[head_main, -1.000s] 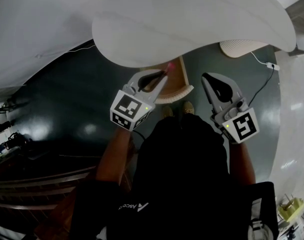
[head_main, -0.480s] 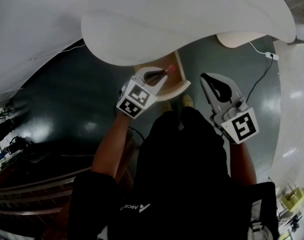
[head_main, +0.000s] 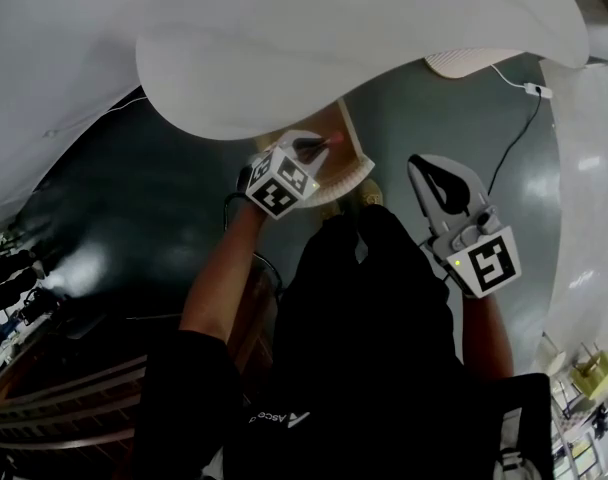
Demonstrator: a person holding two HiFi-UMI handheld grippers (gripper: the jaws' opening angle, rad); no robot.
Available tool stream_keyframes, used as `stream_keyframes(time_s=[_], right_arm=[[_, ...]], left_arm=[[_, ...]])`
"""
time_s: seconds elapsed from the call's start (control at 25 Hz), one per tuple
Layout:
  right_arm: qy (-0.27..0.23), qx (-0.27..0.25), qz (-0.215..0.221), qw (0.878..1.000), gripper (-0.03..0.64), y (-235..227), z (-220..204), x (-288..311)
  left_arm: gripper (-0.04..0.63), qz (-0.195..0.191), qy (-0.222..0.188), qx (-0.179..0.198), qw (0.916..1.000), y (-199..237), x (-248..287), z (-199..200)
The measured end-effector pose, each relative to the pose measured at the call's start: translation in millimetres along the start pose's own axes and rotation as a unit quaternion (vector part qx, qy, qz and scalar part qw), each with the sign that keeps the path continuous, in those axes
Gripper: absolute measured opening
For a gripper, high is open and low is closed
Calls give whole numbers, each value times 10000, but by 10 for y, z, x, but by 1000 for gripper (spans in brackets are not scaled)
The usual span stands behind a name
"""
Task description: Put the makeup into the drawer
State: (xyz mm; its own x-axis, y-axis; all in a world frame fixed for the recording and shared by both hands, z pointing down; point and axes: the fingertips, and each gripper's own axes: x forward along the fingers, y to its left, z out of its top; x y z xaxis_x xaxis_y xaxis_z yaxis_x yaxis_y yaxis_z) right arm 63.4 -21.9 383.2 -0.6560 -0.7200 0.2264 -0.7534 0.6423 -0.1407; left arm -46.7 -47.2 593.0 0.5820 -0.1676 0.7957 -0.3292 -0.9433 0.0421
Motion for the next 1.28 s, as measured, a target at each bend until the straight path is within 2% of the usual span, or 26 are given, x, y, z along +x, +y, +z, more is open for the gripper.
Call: stream_keyframes(time_s=[0.48, 1.28], right_arm=[[236, 145, -193, 9994, 3, -121, -207, 113], [465, 112, -262, 9985, 3, -117, -232, 97]], left_arm=[[54, -299, 614, 80, 9976, 124, 542, -393], [55, -335, 1490, -9, 9883, 139, 954, -832]])
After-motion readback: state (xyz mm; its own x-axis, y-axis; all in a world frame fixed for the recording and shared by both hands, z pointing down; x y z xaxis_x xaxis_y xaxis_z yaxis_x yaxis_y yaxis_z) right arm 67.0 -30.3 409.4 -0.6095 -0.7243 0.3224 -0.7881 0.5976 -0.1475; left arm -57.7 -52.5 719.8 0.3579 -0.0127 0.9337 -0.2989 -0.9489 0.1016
